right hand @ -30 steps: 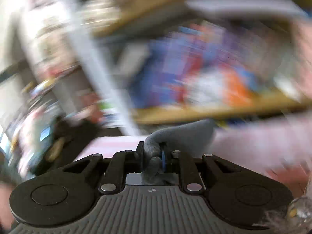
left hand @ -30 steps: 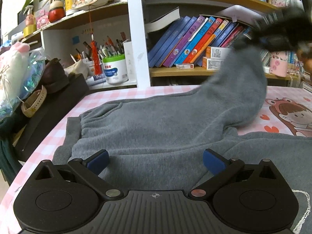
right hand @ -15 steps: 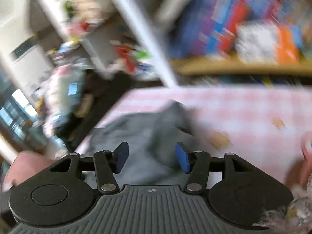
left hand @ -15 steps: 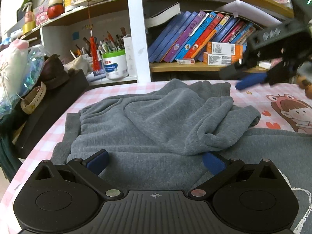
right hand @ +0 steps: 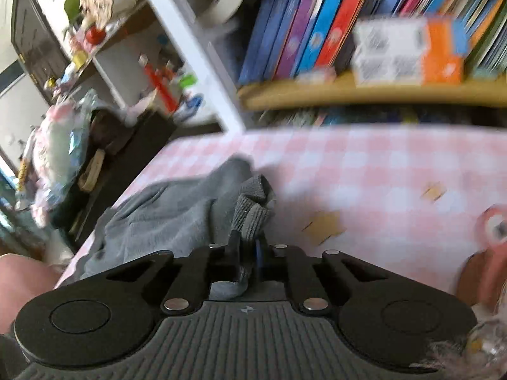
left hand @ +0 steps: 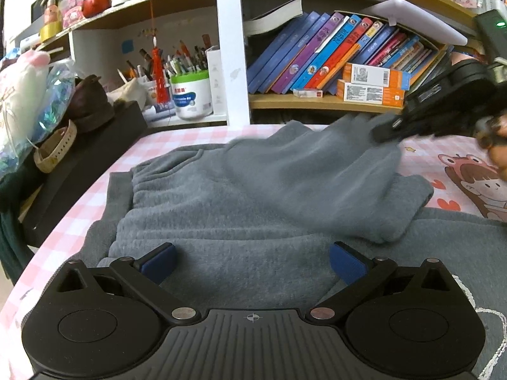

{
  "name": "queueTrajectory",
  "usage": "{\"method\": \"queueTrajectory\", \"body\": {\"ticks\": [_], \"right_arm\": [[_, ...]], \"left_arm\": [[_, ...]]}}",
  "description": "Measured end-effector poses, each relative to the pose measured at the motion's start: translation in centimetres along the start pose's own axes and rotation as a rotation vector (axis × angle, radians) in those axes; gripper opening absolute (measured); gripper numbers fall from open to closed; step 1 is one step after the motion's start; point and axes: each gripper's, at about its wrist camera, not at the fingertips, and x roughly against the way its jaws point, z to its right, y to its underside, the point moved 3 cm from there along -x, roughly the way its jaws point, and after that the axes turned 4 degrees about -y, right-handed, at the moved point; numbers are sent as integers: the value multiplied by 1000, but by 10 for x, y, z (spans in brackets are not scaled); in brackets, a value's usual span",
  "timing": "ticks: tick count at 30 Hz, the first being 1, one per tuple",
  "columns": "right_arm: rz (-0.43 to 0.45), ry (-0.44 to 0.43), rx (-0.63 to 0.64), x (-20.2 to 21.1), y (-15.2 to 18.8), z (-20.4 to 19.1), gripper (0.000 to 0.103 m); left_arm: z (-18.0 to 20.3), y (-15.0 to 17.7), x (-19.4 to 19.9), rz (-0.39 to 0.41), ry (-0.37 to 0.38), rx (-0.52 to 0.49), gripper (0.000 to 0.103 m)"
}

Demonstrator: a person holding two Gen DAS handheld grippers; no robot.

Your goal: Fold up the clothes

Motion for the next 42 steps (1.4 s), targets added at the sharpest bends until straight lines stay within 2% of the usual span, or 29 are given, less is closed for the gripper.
{"method": "queueTrajectory", "body": {"ticks": [3,6,9,11,15,18,19,21,24,26,29,32,35,38,41,42], "right_arm": [[103,148,27,28,-12,31,8],[151,333,18,54,-19,79,8],[149,507,15,80,-17,120,8],[127,566,-9,90,-12,146,8],[95,556,-106,96,-2,185,8],[104,522,-157,99,4,196,11],[107,517,-159,100,5,197,14],[114,545,-157,103,4,197,38],[124,566,-154,116,8,193,39],[120,549,-144,132,16,182,40],[112,506,-75,155,35,154,48],[115,432,23,180,66,116,54],[112,349,112,204,101,82,54],[106,341,190,224,133,62,53],[92,371,249,239,156,51,51],[88,379,256,243,161,50,46]], "left_arm": [[0,0,0,-2,0,3,103],[1,0,0,-1,-3,-1,103],[2,0,0,-2,-6,-4,103],[2,-1,0,-4,-5,-4,103],[0,0,-1,-9,4,3,103],[-2,0,-2,-14,12,12,103],[-3,0,-2,-15,13,14,103],[-3,0,-2,-16,13,14,103],[-3,0,-2,-17,14,15,103],[-3,0,-3,-18,15,16,103],[-3,0,-3,-17,15,17,103],[-4,0,-2,-15,20,24,103],[-6,0,-2,-13,25,34,103],[-8,0,-2,-9,33,48,103],[-10,0,1,2,27,63,103],[-11,0,4,5,12,67,103]]}}
